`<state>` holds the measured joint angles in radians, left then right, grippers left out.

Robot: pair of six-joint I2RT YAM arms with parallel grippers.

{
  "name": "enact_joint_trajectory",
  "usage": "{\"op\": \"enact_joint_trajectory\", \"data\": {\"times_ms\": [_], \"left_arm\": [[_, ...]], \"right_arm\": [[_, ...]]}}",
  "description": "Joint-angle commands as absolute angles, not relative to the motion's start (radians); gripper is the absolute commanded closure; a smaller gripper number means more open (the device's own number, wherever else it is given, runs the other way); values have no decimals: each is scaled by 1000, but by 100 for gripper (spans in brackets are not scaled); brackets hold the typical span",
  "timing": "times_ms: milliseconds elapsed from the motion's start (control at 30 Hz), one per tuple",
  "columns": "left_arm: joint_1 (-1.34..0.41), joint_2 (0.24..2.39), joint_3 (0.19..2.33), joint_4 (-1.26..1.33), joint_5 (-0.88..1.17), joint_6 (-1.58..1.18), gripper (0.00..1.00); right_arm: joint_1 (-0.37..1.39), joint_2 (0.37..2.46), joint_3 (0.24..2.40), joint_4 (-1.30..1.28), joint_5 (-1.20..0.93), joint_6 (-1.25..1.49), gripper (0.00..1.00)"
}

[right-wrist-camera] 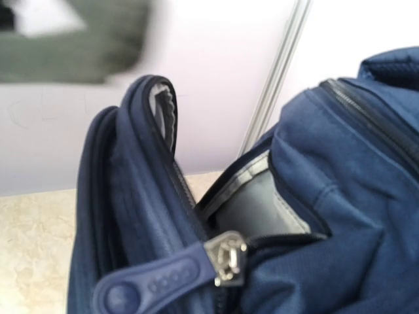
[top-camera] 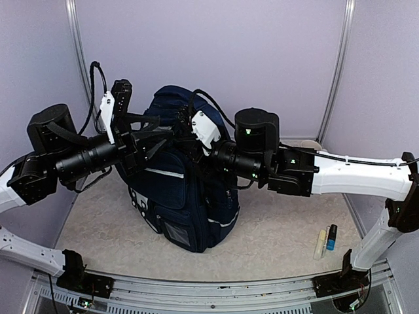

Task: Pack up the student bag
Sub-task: Pick up the pen from the center of the board, then place the pen in the lower front pocket of the bag.

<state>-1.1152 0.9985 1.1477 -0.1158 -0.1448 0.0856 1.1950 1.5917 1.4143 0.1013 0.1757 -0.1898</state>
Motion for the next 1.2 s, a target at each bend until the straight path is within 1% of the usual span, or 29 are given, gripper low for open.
{"op": "enact_joint_trajectory", "data": {"times_ms": [0, 67, 133, 267, 300, 400, 433, 633, 767, 867, 967, 1033, 1100, 1167], "left_arm": [[-1156, 983, 1166, -223, -348, 70, 52], [-1156, 978, 1163, -215, -319, -21, 59], [-1156, 967, 1146, -183, -261, -115, 60], [-1155, 949, 1114, -164, -237, -291, 60], [-1154, 946, 1110, -167, -232, -331, 59], [-1148, 940, 1095, -161, -224, -437, 51], [-1143, 942, 1091, -160, -224, -456, 49], [-1080, 978, 1085, -156, -172, -534, 51], [-1032, 986, 1073, -131, -108, -573, 59], [-1028, 1015, 1078, -114, -65, -578, 61], [-1029, 1043, 1088, -125, -20, -588, 60], [-1031, 1050, 1086, -132, -4, -593, 57], [-1035, 1050, 1083, -150, -13, -594, 54], [-1037, 1048, 1077, -163, -31, -593, 54]], "right_arm": [[1178, 1604, 1418, 60, 163, -186, 100], [1178, 1604, 1418, 61, 168, -183, 100], [1177, 1604, 1416, 61, 169, -179, 100], [1175, 1602, 1412, 62, 168, -179, 100], [1175, 1601, 1410, 63, 168, -178, 100], [1175, 1597, 1404, 68, 169, -182, 100], [1175, 1596, 1404, 69, 169, -182, 100], [1175, 1582, 1389, 82, 157, -177, 100], [1175, 1571, 1377, 90, 152, -173, 100], [1175, 1566, 1370, 94, 151, -173, 100], [1175, 1563, 1370, 94, 155, -174, 100], [1175, 1562, 1368, 94, 155, -177, 100], [1175, 1561, 1367, 96, 158, -179, 100], [1175, 1560, 1367, 100, 155, -179, 100]]}}
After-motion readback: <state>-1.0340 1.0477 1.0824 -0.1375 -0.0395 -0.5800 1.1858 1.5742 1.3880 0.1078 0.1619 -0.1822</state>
